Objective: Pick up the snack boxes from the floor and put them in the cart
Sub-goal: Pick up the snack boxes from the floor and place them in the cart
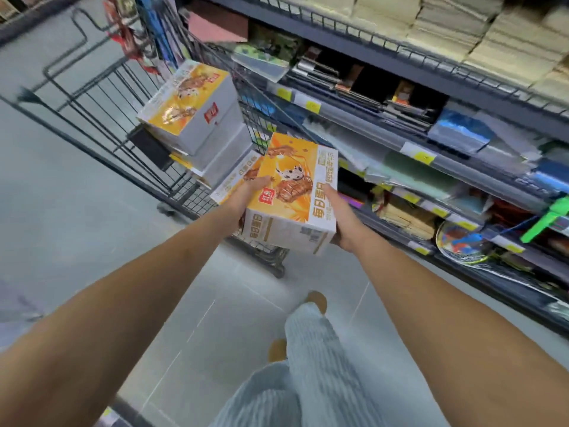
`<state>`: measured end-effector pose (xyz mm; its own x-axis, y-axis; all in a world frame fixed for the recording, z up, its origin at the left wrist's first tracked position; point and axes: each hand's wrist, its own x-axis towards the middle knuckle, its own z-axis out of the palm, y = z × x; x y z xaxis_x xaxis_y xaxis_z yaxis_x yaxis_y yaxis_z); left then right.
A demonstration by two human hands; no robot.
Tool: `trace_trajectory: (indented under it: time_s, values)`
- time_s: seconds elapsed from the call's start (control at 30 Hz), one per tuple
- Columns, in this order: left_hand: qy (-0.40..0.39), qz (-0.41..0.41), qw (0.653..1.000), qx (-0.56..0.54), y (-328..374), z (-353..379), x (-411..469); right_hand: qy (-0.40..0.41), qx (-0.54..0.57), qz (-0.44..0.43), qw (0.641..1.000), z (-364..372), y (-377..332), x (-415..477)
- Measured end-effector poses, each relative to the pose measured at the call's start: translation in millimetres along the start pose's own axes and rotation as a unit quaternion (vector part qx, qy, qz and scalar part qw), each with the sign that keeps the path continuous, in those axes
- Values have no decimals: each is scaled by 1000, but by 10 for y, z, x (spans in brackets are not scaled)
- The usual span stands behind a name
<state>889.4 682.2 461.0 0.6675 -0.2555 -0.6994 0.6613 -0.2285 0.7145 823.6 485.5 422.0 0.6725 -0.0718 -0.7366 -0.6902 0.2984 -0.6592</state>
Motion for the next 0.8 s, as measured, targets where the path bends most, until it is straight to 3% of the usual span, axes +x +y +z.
trace_trajectory:
  time_s: [0.33, 0.47, 0.6, 0.8]
  values:
    - [54, -111, 992, -27, 234, -599, 601, -52, -85, 102, 990, 553, -417, 872]
    - [43, -134, 989, -40, 263, -761, 803, -53, -80, 128, 987, 693, -413, 1150]
    - [28, -166, 983, -68, 219, -985, 1039, -10, -72, 138, 988, 818, -349, 1379]
    - [24, -153, 987, 48, 246, -1284, 1536, 67, -2, 145, 987, 1048, -214, 1775]
